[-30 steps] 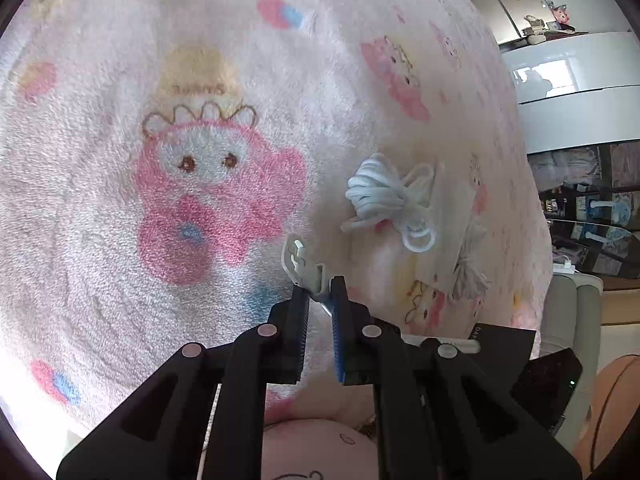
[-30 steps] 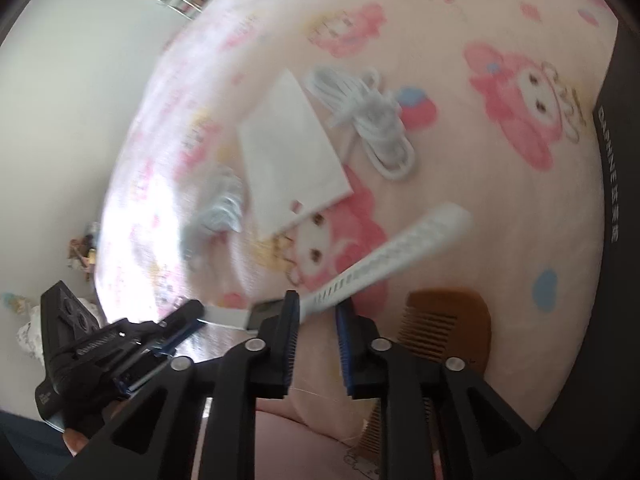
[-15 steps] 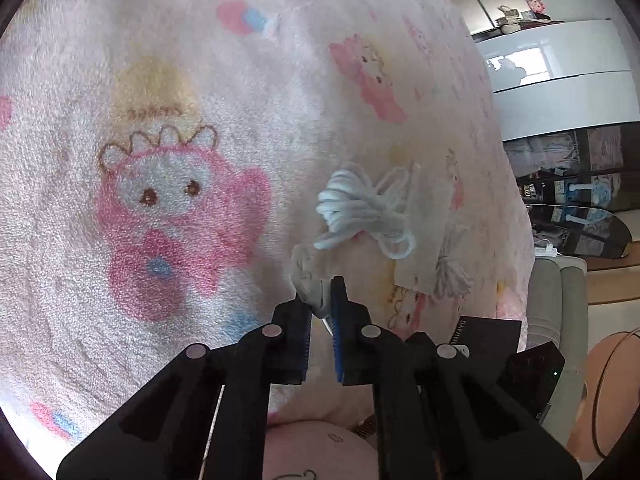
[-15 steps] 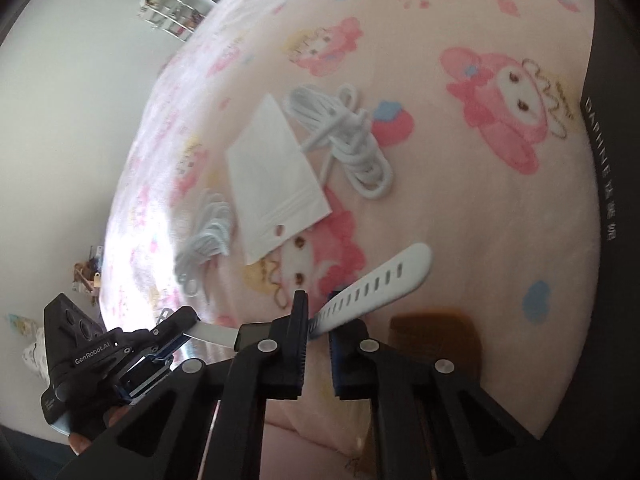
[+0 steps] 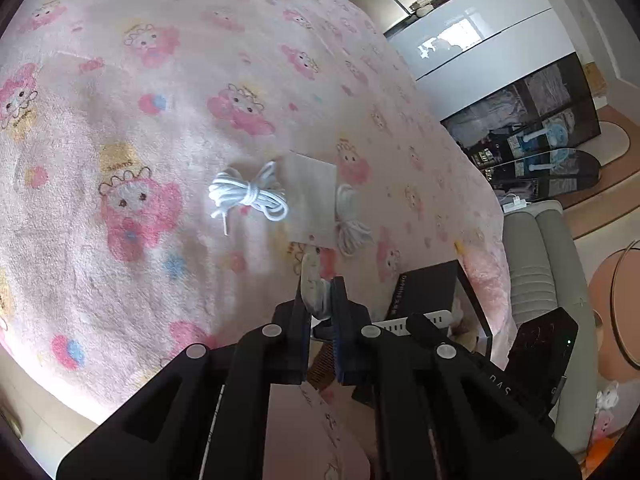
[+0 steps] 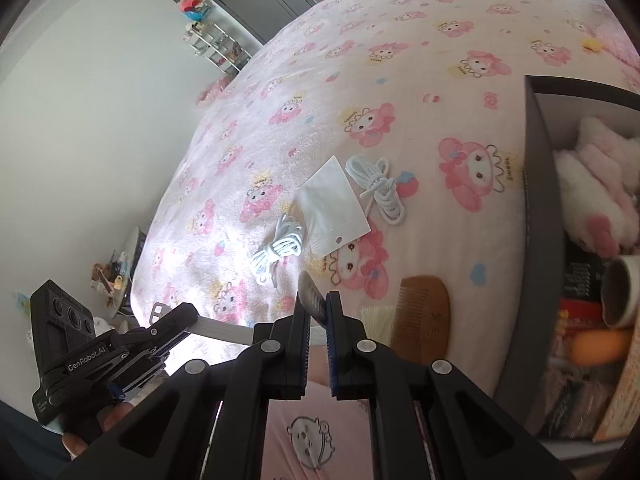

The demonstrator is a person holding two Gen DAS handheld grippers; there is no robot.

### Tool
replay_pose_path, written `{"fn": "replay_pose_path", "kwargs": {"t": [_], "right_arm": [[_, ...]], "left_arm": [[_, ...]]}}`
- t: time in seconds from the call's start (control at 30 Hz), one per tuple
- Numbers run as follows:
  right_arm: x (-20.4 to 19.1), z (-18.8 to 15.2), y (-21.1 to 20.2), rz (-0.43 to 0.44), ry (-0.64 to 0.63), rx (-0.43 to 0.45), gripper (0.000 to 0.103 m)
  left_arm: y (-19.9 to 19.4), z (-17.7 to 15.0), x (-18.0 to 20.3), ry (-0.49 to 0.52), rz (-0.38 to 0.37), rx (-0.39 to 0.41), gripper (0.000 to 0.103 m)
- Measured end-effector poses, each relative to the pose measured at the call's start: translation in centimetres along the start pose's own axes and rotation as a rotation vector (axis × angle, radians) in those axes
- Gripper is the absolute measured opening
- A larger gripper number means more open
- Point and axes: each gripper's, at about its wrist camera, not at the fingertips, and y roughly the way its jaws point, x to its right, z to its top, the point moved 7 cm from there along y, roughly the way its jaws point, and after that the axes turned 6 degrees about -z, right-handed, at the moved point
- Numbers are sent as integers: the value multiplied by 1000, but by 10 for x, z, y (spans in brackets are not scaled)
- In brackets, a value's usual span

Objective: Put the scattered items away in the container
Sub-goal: 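Carry the smartwatch over the black box and lower it inside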

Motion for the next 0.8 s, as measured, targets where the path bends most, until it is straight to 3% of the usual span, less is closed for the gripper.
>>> {"fn": "replay_pose_path", "kwargs": {"t": [0.37, 0.67, 0.8], "right_arm": [[36, -17, -69, 12, 49, 81, 6], [113, -18, -149, -30, 153, 212, 6], [152, -18, -176, -62, 204, 263, 6]], "left_arm": [[-4, -53, 108, 176, -94, -73, 7], [42, -102, 221, 352, -187, -181, 7], [72, -127, 241, 369, -206, -250, 7]]}}
